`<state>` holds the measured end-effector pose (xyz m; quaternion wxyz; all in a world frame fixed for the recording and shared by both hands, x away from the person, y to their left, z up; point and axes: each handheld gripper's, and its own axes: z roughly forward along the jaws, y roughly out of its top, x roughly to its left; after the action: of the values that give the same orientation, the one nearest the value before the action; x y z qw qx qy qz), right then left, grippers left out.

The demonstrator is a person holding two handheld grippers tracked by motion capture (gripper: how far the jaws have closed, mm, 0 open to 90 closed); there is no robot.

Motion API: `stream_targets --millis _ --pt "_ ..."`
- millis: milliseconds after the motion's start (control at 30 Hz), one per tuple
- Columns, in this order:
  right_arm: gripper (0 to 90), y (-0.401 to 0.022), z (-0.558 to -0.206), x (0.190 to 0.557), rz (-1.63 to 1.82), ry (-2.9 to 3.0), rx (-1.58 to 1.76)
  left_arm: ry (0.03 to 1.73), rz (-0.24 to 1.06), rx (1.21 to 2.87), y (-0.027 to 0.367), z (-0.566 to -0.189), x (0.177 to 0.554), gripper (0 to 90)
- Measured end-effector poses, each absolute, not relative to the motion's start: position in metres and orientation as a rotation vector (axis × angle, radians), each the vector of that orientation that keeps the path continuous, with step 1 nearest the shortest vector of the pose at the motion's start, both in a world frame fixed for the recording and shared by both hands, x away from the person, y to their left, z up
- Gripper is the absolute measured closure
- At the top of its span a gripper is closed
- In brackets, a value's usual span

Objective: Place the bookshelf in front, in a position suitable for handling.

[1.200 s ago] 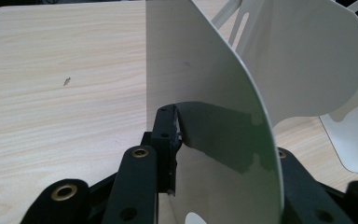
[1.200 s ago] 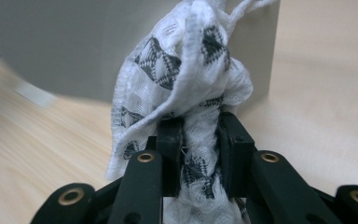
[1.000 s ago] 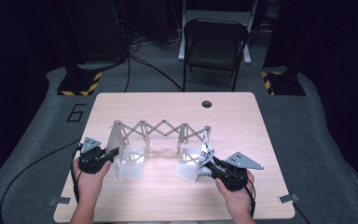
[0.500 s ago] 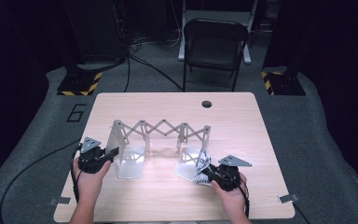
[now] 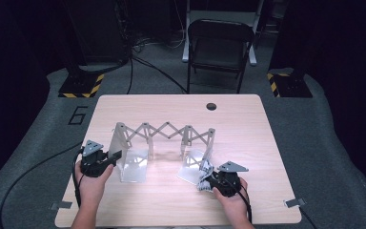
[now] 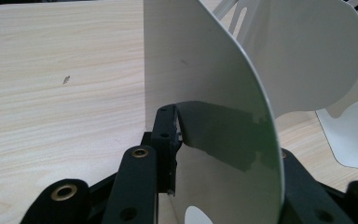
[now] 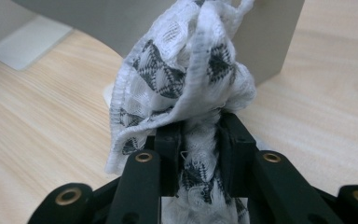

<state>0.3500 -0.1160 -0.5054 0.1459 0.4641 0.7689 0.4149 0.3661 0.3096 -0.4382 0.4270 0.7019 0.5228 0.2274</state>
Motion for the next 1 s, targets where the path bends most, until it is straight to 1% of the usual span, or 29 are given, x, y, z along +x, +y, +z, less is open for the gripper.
stream_targets --millis 133,167,267,333,467,500,600,733,933,1000 --pt "71.9 -0.119 -0.502 0.35 1.213 2.208 1.349 1.308 0.568 1.75 0.31 -0.438 0.366 69.6" --pt "71.9 -0.12 -0.486 0.343 1.281 2.149 1.326 1.307 0.567 1.75 0.31 -0.438 0.366 69.6" --pt "71.9 -0.122 -0.452 0.328 1.391 2.037 1.209 1.308 0.569 1.751 0.31 -0.438 0.366 69.6" --pt "71.9 -0.121 -0.439 0.321 1.422 1.991 1.155 1.31 0.568 1.753 0.31 -0.439 0.367 69.6" --pt "71.6 -0.12 -0.444 0.322 1.41 2.016 1.151 1.311 0.566 1.754 0.31 -0.439 0.367 69.6" --pt "71.5 -0.12 -0.458 0.329 1.377 2.068 1.214 1.31 0.57 1.756 0.31 -0.439 0.367 69.6" --pt "71.5 -0.121 -0.481 0.34 1.306 2.139 1.287 1.31 0.567 1.759 0.31 -0.439 0.366 69.6" --pt "71.5 -0.122 -0.5 0.349 1.282 2.2 1.372 1.309 0.565 1.758 0.31 -0.439 0.367 69.6" --pt "71.7 -0.122 -0.5 0.349 1.265 2.208 1.37 1.311 0.564 1.757 0.31 -0.439 0.367 69.8" --pt "72.3 -0.124 -0.49 0.344 1.336 2.188 1.378 1.311 0.564 1.757 0.31 -0.439 0.367 69.8"
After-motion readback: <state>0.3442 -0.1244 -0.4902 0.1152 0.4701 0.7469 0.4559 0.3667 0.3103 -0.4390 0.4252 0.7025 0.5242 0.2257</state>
